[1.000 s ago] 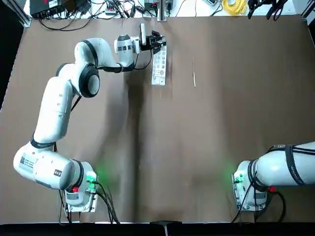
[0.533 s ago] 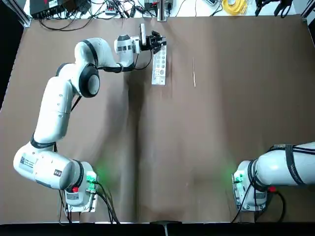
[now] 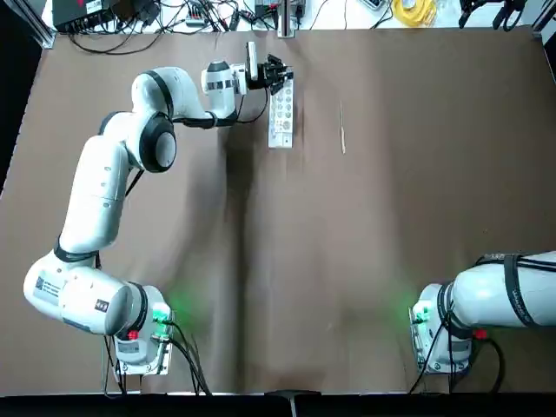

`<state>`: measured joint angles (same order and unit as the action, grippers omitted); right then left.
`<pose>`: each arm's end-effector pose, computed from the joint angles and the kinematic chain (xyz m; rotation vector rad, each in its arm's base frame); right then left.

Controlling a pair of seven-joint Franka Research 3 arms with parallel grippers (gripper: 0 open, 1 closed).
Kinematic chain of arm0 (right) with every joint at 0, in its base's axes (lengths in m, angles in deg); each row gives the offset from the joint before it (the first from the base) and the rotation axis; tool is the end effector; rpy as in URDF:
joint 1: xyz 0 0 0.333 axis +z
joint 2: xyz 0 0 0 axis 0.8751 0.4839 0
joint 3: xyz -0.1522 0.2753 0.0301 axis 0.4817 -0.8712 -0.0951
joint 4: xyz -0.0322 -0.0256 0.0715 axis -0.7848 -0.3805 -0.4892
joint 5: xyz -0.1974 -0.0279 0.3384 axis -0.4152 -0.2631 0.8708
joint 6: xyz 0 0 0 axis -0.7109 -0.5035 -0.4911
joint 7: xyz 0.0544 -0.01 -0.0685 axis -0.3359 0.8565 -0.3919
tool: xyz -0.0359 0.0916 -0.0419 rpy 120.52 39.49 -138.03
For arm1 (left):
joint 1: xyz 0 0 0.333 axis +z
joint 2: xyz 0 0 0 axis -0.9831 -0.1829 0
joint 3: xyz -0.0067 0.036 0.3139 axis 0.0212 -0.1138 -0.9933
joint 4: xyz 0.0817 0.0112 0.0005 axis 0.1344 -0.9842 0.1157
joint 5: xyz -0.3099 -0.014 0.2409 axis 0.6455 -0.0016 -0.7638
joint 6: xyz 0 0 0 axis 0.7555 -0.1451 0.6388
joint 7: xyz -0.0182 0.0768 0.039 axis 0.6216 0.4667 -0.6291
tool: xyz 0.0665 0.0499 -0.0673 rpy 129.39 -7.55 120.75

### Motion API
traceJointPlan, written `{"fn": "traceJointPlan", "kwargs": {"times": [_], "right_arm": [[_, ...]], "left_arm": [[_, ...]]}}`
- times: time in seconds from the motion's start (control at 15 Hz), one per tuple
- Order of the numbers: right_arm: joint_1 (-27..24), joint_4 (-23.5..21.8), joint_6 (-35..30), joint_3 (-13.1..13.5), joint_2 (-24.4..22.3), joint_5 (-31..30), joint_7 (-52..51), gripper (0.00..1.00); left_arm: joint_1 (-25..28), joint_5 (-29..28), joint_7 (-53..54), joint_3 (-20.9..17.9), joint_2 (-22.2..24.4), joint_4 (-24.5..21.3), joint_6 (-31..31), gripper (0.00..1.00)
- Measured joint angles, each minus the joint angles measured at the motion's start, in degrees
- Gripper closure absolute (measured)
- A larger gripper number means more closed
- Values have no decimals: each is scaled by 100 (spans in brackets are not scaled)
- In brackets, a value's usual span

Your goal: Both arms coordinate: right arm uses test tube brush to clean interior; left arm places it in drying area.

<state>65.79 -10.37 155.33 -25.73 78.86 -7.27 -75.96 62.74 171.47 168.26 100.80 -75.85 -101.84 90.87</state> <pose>0.5231 0.0095 0.6187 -3.1187 0.0419 0.0285 0.6804 -0.3760 0.1195 1.2456 -1.2538 1.3655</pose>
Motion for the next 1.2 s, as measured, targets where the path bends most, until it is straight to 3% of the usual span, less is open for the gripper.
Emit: {"fn": "traceJointPlan", "kwargs": {"times": [1.2], "right_arm": [[-87, -5, 63, -2, 25, -11, 1, 0]], "left_arm": [[-25, 9, -392, -21, 216, 105, 66, 75]]}}
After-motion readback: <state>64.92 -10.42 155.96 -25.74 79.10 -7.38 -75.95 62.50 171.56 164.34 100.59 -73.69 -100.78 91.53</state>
